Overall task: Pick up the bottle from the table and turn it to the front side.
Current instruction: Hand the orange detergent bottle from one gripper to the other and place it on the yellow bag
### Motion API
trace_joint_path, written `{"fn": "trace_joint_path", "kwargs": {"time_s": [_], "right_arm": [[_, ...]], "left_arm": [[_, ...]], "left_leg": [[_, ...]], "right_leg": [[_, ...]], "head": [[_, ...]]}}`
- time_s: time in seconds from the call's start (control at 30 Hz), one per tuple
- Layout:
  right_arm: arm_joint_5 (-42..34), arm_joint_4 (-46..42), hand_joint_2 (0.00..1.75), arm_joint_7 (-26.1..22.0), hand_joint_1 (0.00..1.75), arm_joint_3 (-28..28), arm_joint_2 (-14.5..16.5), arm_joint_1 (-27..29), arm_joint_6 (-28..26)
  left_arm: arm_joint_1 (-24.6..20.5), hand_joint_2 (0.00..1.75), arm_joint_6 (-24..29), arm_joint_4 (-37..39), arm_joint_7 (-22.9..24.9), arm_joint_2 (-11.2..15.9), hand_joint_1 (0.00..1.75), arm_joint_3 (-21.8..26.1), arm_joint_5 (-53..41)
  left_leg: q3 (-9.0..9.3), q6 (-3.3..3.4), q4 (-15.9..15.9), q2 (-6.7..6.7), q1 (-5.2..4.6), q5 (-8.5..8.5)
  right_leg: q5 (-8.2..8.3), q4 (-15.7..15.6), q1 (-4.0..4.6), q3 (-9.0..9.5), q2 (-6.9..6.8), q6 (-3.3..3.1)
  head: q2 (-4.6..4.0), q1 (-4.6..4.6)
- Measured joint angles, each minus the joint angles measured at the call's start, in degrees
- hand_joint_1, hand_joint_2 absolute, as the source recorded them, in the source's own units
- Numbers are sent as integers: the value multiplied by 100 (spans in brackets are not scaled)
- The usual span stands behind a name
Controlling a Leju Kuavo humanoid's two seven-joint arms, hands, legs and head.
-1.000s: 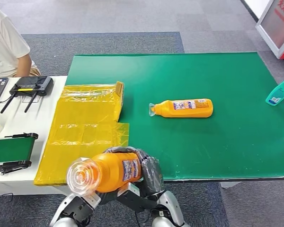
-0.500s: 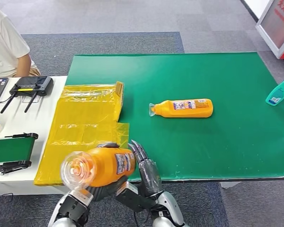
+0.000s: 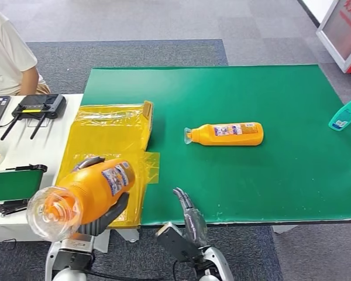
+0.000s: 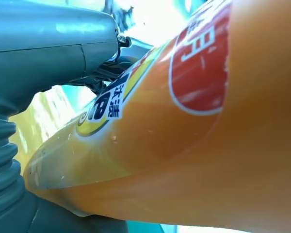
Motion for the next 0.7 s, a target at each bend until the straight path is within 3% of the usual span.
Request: {"fn": "trace_joint_path", "kwargs": {"time_s": [0.23, 0.57, 0.7], "right_arm": [[-119, -367, 175, 6, 0, -253, -10, 229, -8], [-139, -947, 175, 31, 0, -439, -22, 450, 35], [-148, -1358, 175, 4, 0, -525, -52, 562, 181]], "left_arm": [[-5, 175, 504, 38, 689, -7, 175, 529, -1877], [-108, 175, 507, 385, 1113, 10, 175, 820, -2543], [-263, 175, 366, 744, 1435, 93, 175, 867, -3430]], "left_leg": [[0, 0, 0, 0, 0, 0], [0, 0, 0, 0, 0, 0], [0, 1, 0, 0, 0, 0]], "right_leg": [[0, 0, -1, 0, 0, 0], [1, 0, 0, -1, 1, -1], [1, 0, 0, -2, 0, -1]], "head": [[0, 1], [0, -1], [0, 2]]}}
